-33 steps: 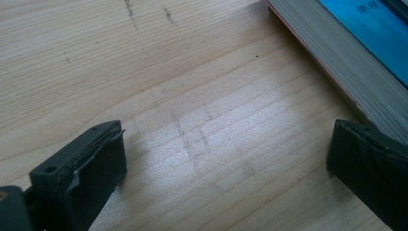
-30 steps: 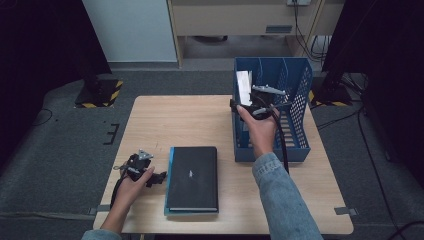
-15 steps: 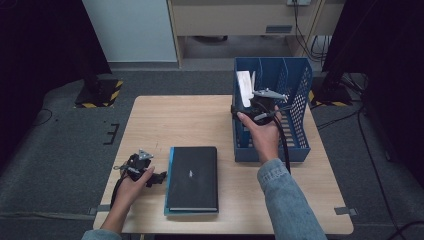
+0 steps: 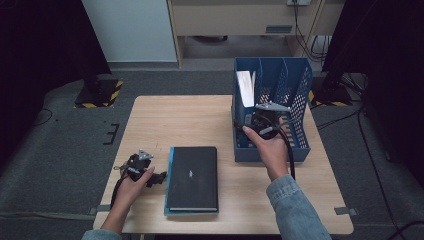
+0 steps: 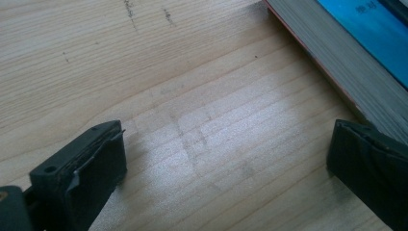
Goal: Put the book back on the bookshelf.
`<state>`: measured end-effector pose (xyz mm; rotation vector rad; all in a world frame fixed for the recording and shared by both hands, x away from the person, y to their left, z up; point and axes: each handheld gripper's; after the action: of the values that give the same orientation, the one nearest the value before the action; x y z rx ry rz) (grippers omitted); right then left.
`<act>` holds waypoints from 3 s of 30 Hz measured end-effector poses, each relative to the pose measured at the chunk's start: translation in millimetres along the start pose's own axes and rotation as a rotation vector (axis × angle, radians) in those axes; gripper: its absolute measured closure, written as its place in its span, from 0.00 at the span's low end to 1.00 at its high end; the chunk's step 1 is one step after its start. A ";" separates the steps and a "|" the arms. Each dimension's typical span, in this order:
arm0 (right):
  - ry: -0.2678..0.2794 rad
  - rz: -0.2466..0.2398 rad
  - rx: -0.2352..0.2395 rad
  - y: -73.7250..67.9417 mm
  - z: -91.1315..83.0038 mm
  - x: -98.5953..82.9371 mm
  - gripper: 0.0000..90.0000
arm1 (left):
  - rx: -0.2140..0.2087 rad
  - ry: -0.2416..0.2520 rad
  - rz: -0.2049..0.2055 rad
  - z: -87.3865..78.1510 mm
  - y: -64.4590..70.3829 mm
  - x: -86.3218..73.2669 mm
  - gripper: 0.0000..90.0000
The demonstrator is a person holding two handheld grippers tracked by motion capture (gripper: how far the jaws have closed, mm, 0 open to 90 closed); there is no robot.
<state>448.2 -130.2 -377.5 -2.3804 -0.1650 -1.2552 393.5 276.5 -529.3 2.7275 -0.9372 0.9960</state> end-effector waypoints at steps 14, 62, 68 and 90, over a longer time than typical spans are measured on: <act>-0.086 -0.051 -0.005 -2.1 -4.8 -19.6 0.10 | 0.004 0.007 -0.003 0.3 0.5 -0.5 0.00; -0.295 -0.122 0.261 -28.8 -19.9 -131.3 0.29 | -0.081 0.303 -0.055 -71.9 40.2 4.3 0.18; -0.329 -0.153 0.290 -38.7 -17.7 -136.8 0.26 | -0.127 0.298 -0.018 -68.6 58.3 16.6 0.22; -0.354 -0.163 0.350 -53.4 10.5 -148.1 0.11 | -0.278 0.271 -0.058 -46.7 59.4 28.0 0.34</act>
<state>353.9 -63.3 -484.9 -2.2868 -0.6440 -0.7782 350.1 227.1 -482.8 2.3095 -0.8697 1.0972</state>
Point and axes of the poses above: each handheld gripper's, and its own axes: z roughly forward along the jaws, x roughly out of its top, y roughly to its right, and after that the axes turned 11 degrees about z, right-handed
